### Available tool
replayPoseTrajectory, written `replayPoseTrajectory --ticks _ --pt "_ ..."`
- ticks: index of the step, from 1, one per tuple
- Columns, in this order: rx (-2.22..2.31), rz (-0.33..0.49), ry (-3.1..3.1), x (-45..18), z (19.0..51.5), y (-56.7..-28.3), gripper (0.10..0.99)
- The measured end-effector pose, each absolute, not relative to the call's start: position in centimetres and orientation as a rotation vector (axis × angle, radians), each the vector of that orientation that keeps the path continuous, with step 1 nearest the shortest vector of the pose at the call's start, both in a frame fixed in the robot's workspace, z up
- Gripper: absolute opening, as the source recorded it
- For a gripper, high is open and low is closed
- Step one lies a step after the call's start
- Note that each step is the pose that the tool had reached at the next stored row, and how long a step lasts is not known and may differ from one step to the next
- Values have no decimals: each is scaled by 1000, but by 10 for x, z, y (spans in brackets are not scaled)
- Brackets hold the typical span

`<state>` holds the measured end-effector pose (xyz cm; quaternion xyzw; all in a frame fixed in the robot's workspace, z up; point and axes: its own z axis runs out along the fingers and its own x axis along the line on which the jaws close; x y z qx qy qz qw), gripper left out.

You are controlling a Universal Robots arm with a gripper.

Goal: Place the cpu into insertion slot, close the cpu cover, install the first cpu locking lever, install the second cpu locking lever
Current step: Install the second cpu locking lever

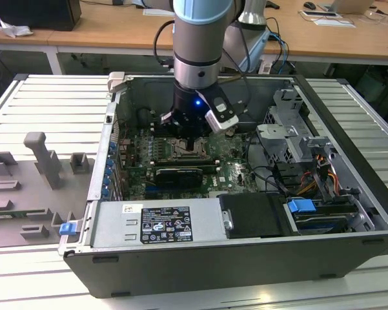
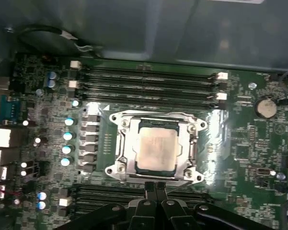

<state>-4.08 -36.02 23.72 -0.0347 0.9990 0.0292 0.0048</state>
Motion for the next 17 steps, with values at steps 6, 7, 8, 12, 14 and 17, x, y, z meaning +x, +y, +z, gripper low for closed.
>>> replayPoseTrajectory --ticks 6,7,8,12,14,17 --pt "-109 91 3129 -48 235 -364 106" --pt "-108 92 3129 -49 234 -365 106" --pt "-109 91 3129 -50 234 -366 106" --pt "-109 92 3129 -57 233 -367 106" --pt "-109 91 3129 -59 231 -367 106" --pt "-109 92 3129 -60 224 -367 106"
